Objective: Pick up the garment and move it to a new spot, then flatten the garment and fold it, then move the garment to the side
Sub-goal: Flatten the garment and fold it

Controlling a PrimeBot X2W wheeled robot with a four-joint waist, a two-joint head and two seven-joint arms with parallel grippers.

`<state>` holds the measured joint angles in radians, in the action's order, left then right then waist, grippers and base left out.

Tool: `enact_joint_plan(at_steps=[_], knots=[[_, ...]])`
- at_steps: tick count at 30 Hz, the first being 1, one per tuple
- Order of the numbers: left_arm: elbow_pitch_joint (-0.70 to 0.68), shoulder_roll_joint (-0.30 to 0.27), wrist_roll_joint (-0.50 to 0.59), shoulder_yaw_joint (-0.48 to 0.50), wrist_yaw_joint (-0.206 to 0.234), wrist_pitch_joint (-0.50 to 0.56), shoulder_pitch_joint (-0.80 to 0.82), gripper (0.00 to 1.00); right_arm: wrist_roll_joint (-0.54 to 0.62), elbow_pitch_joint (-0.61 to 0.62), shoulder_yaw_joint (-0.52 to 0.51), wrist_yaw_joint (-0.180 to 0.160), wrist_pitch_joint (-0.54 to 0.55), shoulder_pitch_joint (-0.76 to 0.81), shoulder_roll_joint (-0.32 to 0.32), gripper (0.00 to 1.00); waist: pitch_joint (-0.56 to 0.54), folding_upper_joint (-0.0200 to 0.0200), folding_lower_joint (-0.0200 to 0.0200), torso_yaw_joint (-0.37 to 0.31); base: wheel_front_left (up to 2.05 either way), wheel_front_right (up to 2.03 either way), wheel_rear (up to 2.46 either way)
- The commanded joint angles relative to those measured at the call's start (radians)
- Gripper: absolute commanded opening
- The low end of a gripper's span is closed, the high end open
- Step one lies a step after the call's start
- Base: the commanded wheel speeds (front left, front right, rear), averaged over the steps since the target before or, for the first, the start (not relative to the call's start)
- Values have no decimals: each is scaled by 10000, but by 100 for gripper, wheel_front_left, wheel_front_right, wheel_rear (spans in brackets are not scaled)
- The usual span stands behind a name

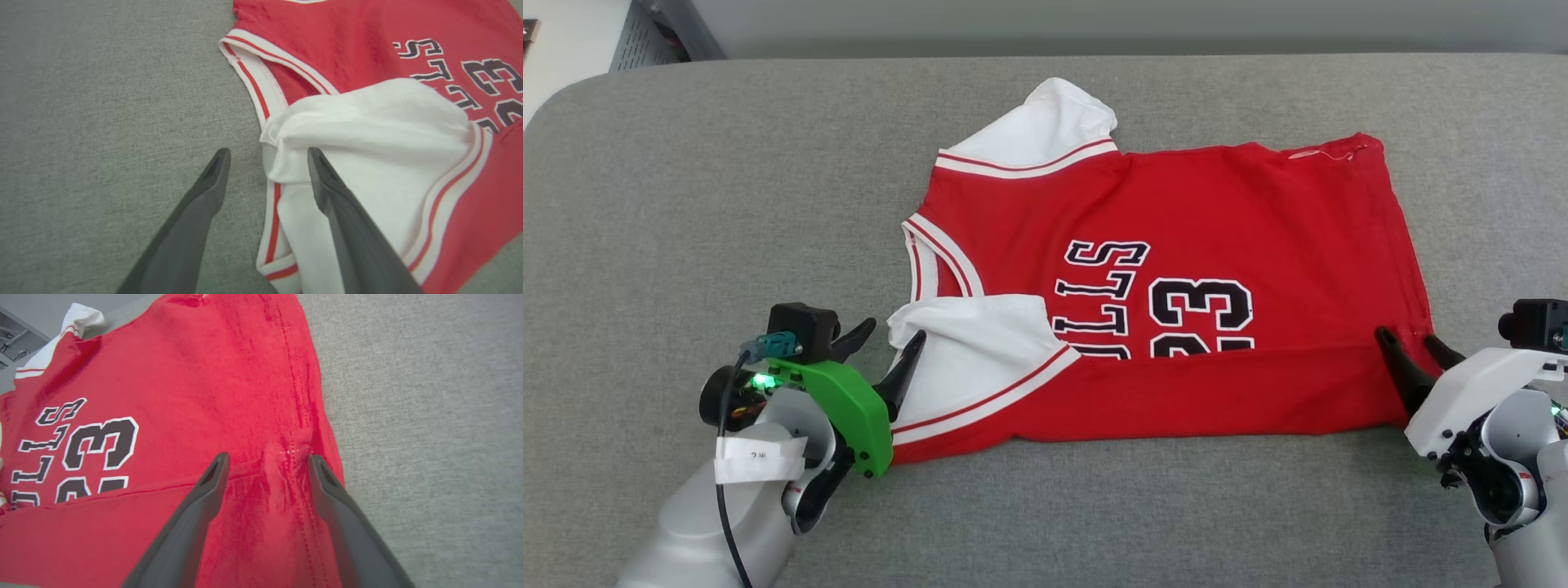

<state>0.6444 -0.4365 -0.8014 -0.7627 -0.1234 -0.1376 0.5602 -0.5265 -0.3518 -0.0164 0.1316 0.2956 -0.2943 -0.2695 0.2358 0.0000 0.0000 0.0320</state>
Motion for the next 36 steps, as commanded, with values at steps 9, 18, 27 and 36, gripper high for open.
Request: enact_joint_plan(at_steps=[9, 18, 27, 36], knots=[[-262, 229, -453, 480, 565, -728, -515, 100, 384, 1195, 410, -9, -314, 854, -558, 100, -1193, 0, 0, 93, 0, 0, 0], [-2339, -147, -950, 559, 1915, 188, -2009, 100, 1376, 2836, 338, -9, 500, 2193, -795, 100, -1533, 0, 0, 39, 0, 0, 0], [-4542, -1087, -1002, 173, 3381, 2104, -2981, 100, 2203, 4094, 230, -9, 2028, 2976, -676, 100, -1379, 0, 0, -84, 0, 0, 0], [-5033, -1489, -678, -129, 4408, 3187, -2988, 100, 2065, 4742, 261, -9, 2362, 2962, -335, 100, -935, 0, 0, -340, 0, 0, 0]])
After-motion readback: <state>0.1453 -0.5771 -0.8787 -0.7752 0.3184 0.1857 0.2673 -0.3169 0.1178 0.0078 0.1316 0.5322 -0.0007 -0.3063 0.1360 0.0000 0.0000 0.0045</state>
